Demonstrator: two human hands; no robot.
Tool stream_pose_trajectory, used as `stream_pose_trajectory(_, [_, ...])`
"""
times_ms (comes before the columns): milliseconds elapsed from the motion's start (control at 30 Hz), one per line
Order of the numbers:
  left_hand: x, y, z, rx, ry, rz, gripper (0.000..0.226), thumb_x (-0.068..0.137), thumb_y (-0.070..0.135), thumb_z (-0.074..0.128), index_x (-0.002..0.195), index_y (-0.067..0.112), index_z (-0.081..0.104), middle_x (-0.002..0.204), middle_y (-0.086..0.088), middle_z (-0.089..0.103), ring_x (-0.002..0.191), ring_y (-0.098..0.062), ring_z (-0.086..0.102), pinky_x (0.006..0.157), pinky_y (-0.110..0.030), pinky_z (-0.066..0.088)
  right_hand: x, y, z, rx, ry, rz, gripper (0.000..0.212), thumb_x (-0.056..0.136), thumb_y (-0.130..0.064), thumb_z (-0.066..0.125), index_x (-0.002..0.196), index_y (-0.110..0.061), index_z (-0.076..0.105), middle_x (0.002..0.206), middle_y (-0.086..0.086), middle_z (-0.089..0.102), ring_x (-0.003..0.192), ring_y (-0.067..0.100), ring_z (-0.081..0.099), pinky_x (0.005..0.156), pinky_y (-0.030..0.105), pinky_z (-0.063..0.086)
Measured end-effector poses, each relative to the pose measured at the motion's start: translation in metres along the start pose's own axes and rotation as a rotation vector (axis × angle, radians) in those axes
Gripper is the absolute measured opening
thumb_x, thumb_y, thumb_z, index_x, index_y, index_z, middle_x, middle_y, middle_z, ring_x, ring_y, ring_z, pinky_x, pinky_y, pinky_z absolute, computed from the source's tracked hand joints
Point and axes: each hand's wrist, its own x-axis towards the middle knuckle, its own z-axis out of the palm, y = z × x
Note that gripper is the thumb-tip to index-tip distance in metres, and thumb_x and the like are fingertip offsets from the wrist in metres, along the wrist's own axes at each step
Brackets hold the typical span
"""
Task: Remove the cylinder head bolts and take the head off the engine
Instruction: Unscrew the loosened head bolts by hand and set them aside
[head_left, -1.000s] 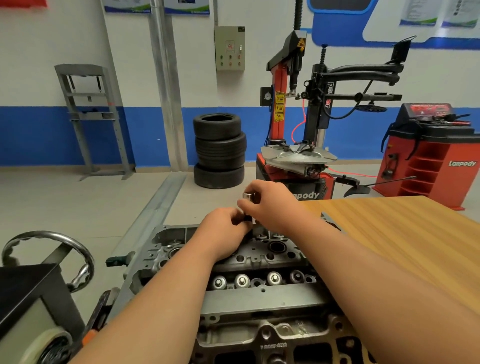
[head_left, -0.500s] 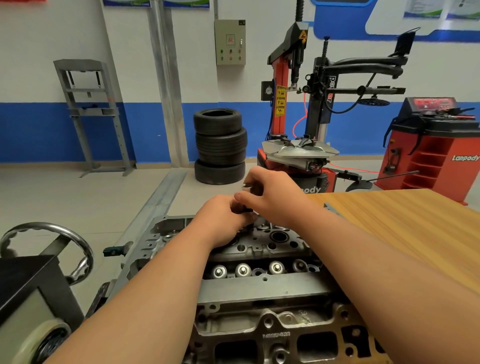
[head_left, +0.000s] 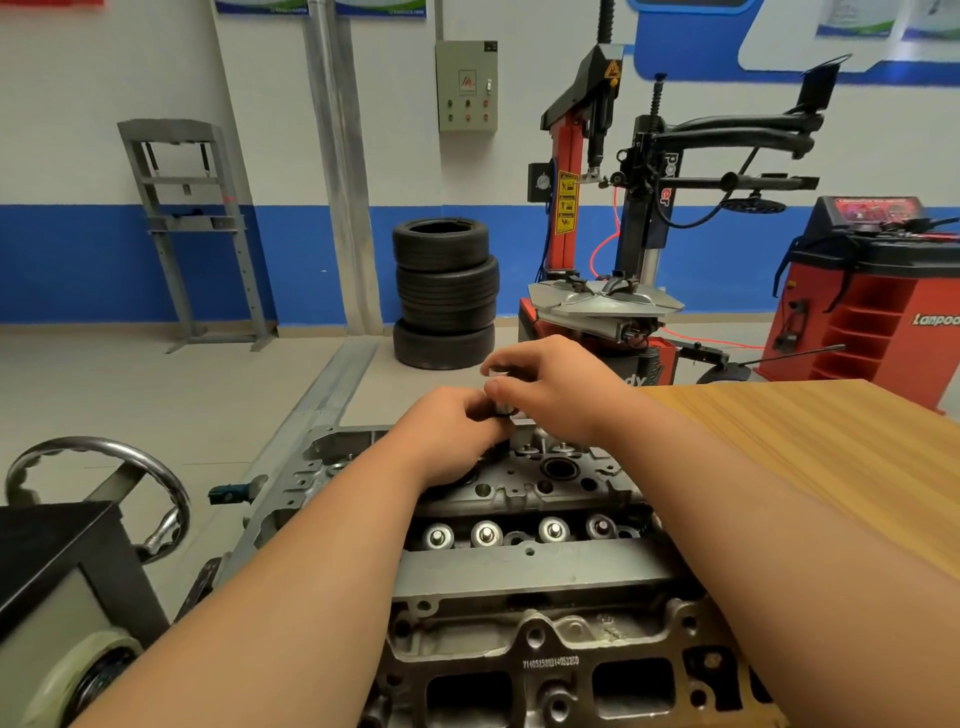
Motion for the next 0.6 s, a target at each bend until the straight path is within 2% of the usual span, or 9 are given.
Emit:
stream_pose_trajectory(100, [0.0021,-0.0023,-0.0007,-0.005,0.014,0.007,0.009,0.089,0.026,0.065,0.095,0.024,0.073,0.088,0.005,0.073,0.087,-0.012,0.065,0.073,-0.025,0.048,0.0012,0.0046,0.0009,0.04,-0.01,0.061,0.022,0.09,-0.039,0.062,0.108,-0.025,0.063,0.089,-0.017,0.059,0.085,0.005,0.058,0.068,0.019,0.043])
stream_pose_trajectory(133, [0.0037,-0.0027,-0.0002,0.013,0.028,0.004,0.007,0.089,0.027,0.067,0.087,0.022,0.072,0.082,0.006,0.072,0.082,-0.012,0.065,0.07,-0.027,0.047,0.0024,0.0053,0.0026,0.026,0.024,0.091,0.025,0.087,-0.045,0.064,0.1,-0.025,0.06,0.086,-0.015,0.058,0.081,0.004,0.057,0.064,0.02,0.041])
stream_pose_trajectory(233, [0.006,-0.0016,0.0022,0.029,0.071,-0.013,0.027,0.085,0.031,0.071,0.063,0.023,0.058,0.054,0.013,0.056,0.056,-0.008,0.051,0.056,-0.027,0.039,0.005,0.0065,0.0047,0.02,0.132,0.125,0.031,0.078,-0.051,0.072,0.082,-0.024,0.059,0.076,-0.008,0.06,0.069,0.006,0.055,0.058,0.024,0.04])
stream_pose_trajectory(300, [0.0069,-0.0017,0.0026,-0.006,0.063,-0.025,0.023,0.084,0.032,0.073,0.068,0.023,0.059,0.062,0.01,0.059,0.061,-0.01,0.054,0.06,-0.027,0.042,0.0033,0.0064,0.0027,0.083,0.123,0.097,0.023,0.079,-0.045,0.073,0.079,-0.024,0.063,0.074,-0.007,0.062,0.067,0.006,0.056,0.06,0.026,0.045])
stream_pose_trajectory(367, [0.0053,-0.0007,0.0017,-0.042,0.028,-0.028,0.012,0.085,0.032,0.072,0.081,0.024,0.065,0.08,0.005,0.068,0.078,-0.013,0.063,0.07,-0.029,0.048,0.0012,0.007,-0.0007,0.139,0.091,0.073,0.012,0.083,-0.038,0.069,0.082,-0.026,0.069,0.08,-0.008,0.067,0.074,0.004,0.061,0.069,0.029,0.051])
stream_pose_trajectory(433, [0.004,0.0006,0.0006,-0.031,-0.006,-0.007,0.001,0.088,0.028,0.068,0.09,0.028,0.067,0.093,0.004,0.071,0.091,-0.014,0.065,0.081,-0.031,0.049,0.0003,0.0075,-0.0024,0.162,0.071,0.064,0.006,0.086,-0.032,0.064,0.086,-0.032,0.071,0.085,-0.012,0.069,0.079,0.001,0.062,0.074,0.026,0.05])
stream_pose_trajectory(467, [0.0038,0.001,0.0004,-0.024,-0.006,0.0,0.003,0.089,0.027,0.067,0.091,0.03,0.068,0.094,0.004,0.072,0.092,-0.014,0.065,0.082,-0.031,0.049,0.0003,0.007,-0.0021,0.173,0.066,0.07,0.008,0.087,-0.032,0.062,0.087,-0.035,0.07,0.086,-0.013,0.069,0.08,-0.001,0.062,0.074,0.024,0.048])
stream_pose_trajectory(533, [0.0045,0.0022,0.0002,-0.005,0.01,-0.006,0.003,0.088,0.027,0.068,0.09,0.025,0.07,0.089,0.003,0.071,0.086,-0.014,0.064,0.076,-0.03,0.048,0.0019,0.0042,0.0015,0.173,0.055,0.099,0.008,0.086,-0.039,0.063,0.088,-0.033,0.067,0.083,-0.014,0.067,0.076,-0.003,0.06,0.069,0.021,0.044])
stream_pose_trajectory(600, [0.0051,0.0045,0.0011,0.016,0.028,-0.012,0.008,0.086,0.028,0.071,0.087,0.02,0.069,0.077,0.002,0.067,0.072,-0.013,0.06,0.063,-0.028,0.045,0.0039,0.0004,0.0068,0.091,0.071,0.128,0.023,0.079,-0.049,0.069,0.083,-0.027,0.063,0.074,-0.012,0.062,0.066,0.0,0.057,0.059,0.018,0.039])
